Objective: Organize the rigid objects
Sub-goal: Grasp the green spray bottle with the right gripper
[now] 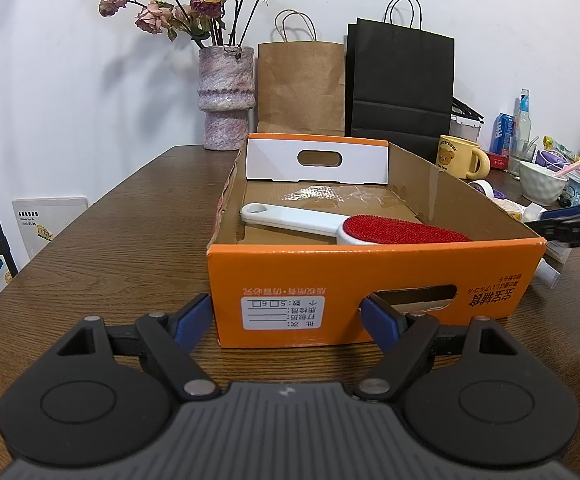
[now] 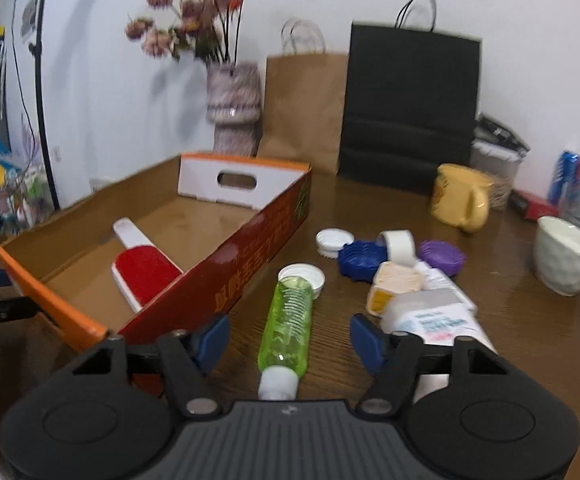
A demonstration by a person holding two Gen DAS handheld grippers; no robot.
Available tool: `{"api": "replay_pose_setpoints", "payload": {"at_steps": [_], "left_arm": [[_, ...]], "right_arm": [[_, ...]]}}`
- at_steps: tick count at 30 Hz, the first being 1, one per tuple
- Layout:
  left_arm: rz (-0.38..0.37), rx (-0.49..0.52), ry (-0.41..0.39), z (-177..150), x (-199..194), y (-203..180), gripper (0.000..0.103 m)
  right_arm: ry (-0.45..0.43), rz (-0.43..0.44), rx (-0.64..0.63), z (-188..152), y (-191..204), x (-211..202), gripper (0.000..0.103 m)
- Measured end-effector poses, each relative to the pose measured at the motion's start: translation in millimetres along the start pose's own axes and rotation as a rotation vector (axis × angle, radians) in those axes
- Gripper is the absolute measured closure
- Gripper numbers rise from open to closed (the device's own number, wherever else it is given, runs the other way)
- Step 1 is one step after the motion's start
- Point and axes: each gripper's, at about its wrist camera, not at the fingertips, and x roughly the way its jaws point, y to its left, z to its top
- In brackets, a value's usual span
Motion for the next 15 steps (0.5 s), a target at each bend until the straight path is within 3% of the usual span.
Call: {"api": "replay_pose_setpoints", "payload": {"at_steps": [4, 8, 15], "left_arm": [[0.000, 0.000, 0.000, 0, 0, 0, 0.021], [0.000, 0.000, 0.000, 0, 0, 0, 0.021], [0.000, 0.000, 0.000, 0, 0, 0, 0.021]], "right_arm": [[0.064, -0.009, -0.025, 5, 4, 26, 0.050], [0.099, 0.012, -0.004, 4, 2, 37, 0.071], [0.094, 0.025, 0.013, 4, -2, 37, 0.072]]}}
